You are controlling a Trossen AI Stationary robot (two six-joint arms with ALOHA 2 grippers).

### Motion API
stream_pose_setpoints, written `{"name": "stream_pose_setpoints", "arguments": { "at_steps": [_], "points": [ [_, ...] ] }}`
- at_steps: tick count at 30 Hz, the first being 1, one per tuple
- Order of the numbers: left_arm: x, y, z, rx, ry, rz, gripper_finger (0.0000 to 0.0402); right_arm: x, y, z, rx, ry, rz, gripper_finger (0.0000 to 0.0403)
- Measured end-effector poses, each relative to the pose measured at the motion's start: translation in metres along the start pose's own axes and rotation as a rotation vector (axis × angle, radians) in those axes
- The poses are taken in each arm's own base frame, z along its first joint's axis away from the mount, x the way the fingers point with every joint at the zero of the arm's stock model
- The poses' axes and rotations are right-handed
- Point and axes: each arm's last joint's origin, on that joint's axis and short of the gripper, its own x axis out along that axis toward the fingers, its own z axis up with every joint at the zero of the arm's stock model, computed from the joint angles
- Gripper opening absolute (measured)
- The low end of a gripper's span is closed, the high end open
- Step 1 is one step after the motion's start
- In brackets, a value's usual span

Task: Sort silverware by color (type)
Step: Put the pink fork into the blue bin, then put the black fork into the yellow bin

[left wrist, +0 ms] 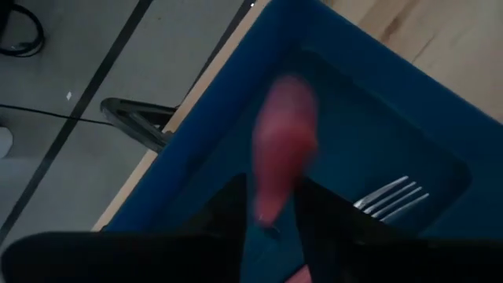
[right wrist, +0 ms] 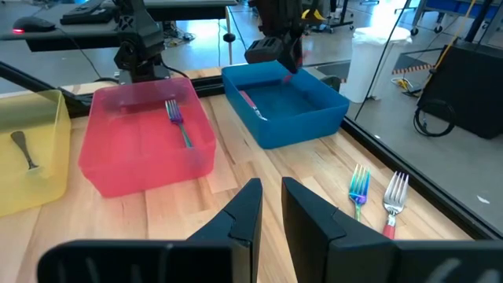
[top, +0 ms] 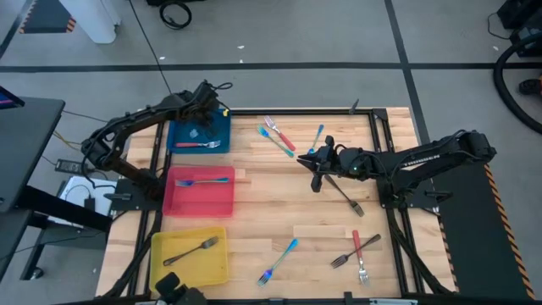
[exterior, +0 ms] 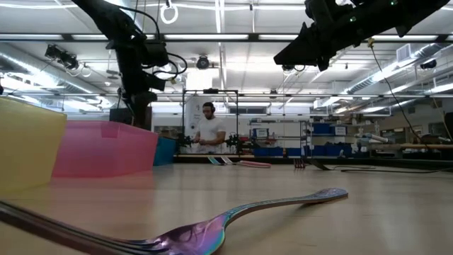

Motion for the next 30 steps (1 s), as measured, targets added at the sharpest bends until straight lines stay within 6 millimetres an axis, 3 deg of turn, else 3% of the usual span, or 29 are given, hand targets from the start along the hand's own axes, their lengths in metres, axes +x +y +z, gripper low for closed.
{"name": "stream_pose_setpoints", "arguments": {
  "at_steps": [9,16,24,30],
  "points": [
    [-0.002,0.001,0.001,-0.028,-0.001,0.000,0.0139,0.000,0.000,0.000,-0.024,0.000,0.000,0.0059],
    [-0.033,-0.003,0.018,0.005,-0.002,-0.021,0.0139,0.000,0.000,0.000,-0.025,0.000,0.000,0.0059],
    [-0.062,-0.047,0.044,0.075,-0.224,-0.252,0.0139,0.000,0.000,0.000,-0.025,0.000,0.000,0.0059],
    [-0.080,-0.083,0.057,0.127,-0.409,-0.322,0.0139,0.000,0.000,0.000,-0.026,0.004,0.000,0.0059]
  ]
}}
